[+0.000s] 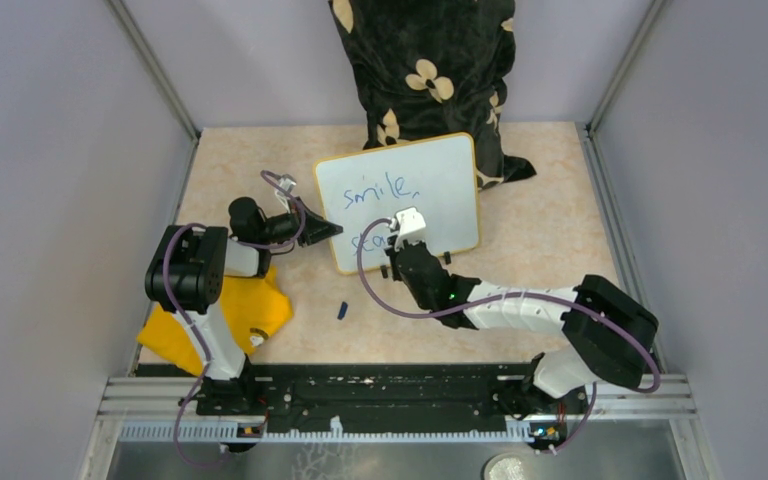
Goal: Write a sentence on the whiteboard
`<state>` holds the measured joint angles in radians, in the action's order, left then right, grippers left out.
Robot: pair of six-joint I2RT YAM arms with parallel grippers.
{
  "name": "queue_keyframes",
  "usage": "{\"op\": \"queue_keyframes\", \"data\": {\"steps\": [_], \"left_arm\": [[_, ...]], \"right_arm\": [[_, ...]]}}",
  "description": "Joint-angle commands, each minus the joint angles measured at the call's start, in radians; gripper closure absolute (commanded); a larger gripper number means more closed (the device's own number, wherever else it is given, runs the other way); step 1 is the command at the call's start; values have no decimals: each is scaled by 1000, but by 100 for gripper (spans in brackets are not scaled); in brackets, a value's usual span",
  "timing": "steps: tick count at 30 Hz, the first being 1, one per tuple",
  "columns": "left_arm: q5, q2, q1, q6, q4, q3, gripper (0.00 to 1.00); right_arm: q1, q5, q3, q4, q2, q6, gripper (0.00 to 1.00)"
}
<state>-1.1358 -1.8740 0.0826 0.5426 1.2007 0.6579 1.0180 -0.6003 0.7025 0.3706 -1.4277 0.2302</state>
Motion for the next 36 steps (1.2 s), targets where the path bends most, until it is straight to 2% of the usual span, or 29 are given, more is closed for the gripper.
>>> {"op": "queue_keyframes", "data": {"steps": [1,11,36], "left_arm": [[29,-34,13,-59,-61,1,100],[30,-34,13,-61,-62,1,100],[30,-35,13,-61,-67,2,100]], "right_arm": [[-10,-3,-1,14,45,13,100],[-10,-6,15,32,107,-10,100],[-45,-15,35,78,29,-24,100]]}}
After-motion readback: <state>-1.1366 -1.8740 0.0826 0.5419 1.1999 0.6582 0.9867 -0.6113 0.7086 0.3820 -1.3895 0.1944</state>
